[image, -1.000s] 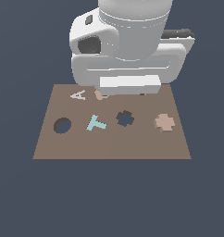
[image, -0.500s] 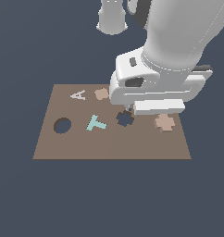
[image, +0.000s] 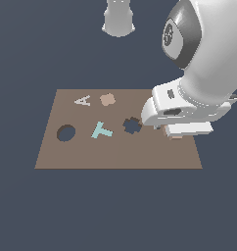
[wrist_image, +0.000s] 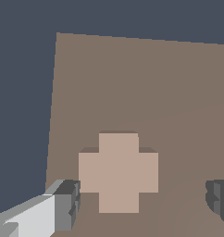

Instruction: Insert a designated object into the corresponding slot on a board.

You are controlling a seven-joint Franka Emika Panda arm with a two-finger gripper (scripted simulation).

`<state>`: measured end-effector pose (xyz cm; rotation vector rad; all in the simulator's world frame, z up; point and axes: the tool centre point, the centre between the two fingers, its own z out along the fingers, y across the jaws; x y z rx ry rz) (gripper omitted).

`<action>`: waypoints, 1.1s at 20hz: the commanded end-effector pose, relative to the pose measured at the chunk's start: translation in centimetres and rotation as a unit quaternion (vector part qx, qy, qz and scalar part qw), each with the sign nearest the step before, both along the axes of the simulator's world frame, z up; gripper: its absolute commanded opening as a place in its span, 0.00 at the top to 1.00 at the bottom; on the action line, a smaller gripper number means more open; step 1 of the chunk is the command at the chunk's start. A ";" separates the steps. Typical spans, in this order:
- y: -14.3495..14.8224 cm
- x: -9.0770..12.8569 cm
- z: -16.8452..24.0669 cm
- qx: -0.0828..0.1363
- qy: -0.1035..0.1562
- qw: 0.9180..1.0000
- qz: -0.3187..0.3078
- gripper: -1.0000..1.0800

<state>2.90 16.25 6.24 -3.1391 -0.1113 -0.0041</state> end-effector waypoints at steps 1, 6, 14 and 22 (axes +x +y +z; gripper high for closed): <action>0.8 0.2 -0.7 0.000 0.000 1.000 0.000 0.04; 1.5 0.4 -1.2 0.000 0.001 1.000 0.001 0.04; 1.5 0.4 -2.6 0.000 0.001 1.000 0.001 0.04; 1.5 0.4 -3.3 0.000 0.001 1.000 0.001 1.00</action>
